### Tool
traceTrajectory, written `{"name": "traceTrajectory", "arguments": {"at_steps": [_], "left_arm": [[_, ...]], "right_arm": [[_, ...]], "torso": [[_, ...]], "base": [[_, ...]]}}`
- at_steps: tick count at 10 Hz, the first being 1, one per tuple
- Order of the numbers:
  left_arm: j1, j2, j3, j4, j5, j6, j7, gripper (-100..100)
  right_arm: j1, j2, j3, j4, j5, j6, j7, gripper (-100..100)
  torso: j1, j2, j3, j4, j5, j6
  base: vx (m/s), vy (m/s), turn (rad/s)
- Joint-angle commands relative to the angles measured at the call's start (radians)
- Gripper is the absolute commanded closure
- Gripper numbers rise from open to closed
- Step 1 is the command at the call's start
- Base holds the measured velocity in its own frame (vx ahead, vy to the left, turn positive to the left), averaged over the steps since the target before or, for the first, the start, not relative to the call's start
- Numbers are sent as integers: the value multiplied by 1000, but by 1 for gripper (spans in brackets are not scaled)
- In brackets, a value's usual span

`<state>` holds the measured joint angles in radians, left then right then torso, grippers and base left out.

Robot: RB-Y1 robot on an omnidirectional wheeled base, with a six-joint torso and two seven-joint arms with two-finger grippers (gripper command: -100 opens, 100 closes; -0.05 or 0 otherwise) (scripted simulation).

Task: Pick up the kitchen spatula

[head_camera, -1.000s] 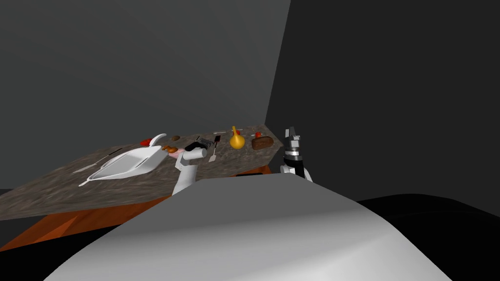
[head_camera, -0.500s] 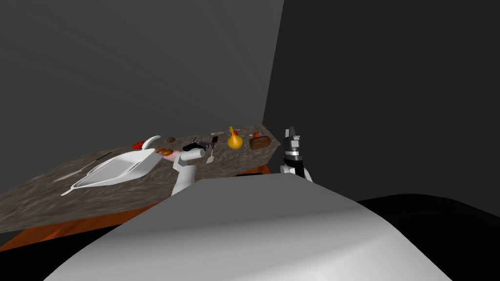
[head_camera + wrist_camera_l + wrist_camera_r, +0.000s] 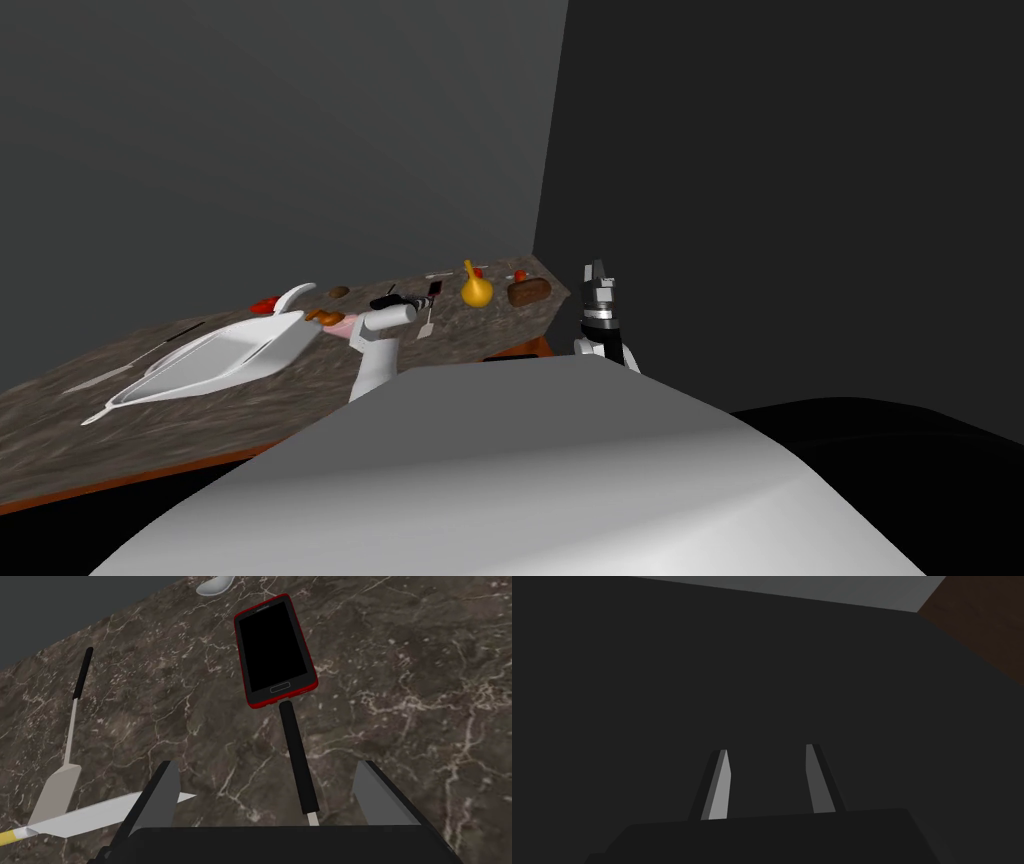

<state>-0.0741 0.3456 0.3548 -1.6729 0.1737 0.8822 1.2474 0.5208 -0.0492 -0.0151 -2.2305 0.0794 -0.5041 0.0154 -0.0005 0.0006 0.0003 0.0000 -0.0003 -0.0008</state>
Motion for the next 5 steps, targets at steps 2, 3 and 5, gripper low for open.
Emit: {"name": "traceTrajectory", "arguments": {"at_steps": [2,3,5], "left_arm": [[-1,-1,31,11,-1,59,55,-100],[-3,-1,42,17,-3,80,76,-100],[-6,-3,66,29,-6,124,117,-100]], "right_arm": [[0,0,0,0,0,0,0,0],[0,0,0,0,0,0,0,0],[0,0,0,0,0,0,0,0]], "torso": [[0,0,0,0,0,0],[0,0,0,0,0,0],[0,0,0,0,0,0]], "base": [[1,-9,-81],[2,-11,-85],[2,-11,-87]]}}
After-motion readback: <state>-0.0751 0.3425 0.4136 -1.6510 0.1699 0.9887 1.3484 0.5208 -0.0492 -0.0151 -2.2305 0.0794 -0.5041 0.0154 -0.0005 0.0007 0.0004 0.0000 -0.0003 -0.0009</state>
